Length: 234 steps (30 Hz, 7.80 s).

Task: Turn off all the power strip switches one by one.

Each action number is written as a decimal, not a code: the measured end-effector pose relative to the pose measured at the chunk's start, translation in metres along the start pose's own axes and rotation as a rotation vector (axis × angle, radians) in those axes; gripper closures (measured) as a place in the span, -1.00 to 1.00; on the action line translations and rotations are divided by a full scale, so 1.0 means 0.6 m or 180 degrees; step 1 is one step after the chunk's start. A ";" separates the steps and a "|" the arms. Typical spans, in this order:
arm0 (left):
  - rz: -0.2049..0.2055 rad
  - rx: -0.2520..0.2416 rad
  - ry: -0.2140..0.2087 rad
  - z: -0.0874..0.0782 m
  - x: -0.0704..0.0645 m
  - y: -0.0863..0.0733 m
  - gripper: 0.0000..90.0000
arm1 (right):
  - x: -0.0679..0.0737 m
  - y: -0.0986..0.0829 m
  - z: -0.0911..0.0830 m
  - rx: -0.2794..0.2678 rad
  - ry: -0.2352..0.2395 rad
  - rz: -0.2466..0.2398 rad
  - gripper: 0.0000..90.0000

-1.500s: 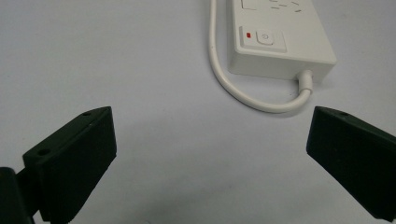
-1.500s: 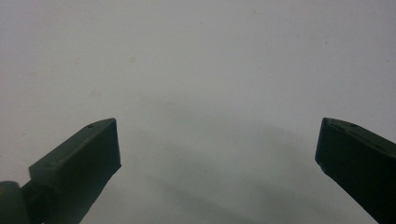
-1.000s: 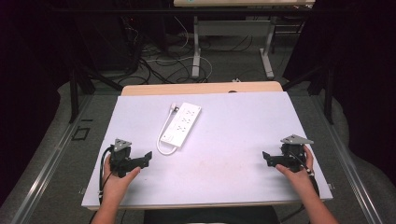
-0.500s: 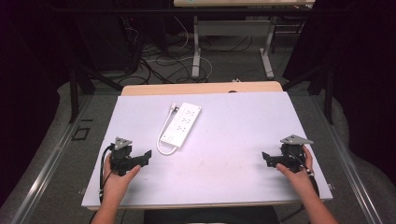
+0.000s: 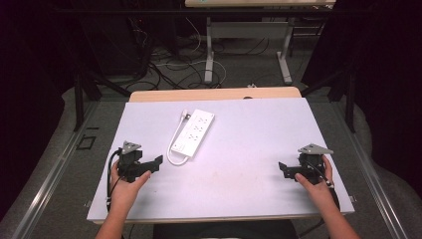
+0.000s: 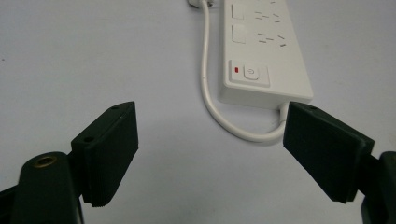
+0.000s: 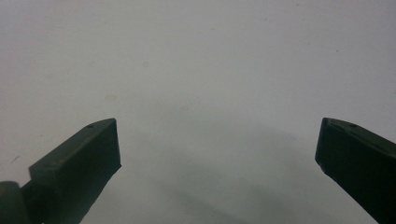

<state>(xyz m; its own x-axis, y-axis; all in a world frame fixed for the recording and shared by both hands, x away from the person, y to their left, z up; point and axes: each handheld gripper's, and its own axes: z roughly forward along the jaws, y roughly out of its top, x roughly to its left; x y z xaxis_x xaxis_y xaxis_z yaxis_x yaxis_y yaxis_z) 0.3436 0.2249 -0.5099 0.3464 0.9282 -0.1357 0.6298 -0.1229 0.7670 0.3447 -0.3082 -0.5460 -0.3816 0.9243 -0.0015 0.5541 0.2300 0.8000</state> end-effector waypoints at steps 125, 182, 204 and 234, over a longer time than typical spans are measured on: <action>0.0035 0.1077 -0.0086 0.169 -0.062 0.111 1.00 | 0.000 -0.008 0.010 0.0135 0.0141 -0.0050 -1.00; 0.0039 0.1026 -0.0025 0.176 -0.079 0.203 1.00 | 0.001 -0.009 0.014 0.0140 0.0150 -0.0034 -1.00; -0.0168 0.1040 0.0073 0.218 -0.067 0.213 1.00 | 0.000 -0.010 0.016 0.0152 0.0177 -0.0011 -1.00; -0.0255 0.1120 0.0144 0.253 -0.068 0.198 1.00 | -0.001 -0.010 0.017 0.0158 0.0191 -0.0008 -1.00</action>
<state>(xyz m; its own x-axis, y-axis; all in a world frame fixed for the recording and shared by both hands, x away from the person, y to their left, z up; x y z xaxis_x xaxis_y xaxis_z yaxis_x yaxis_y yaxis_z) 0.5097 0.1190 -0.5082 0.2600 0.9534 -0.1527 0.8571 -0.1551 0.4912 0.3490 -0.3074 -0.5568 -0.4259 0.9041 0.0336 0.5884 0.2486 0.7694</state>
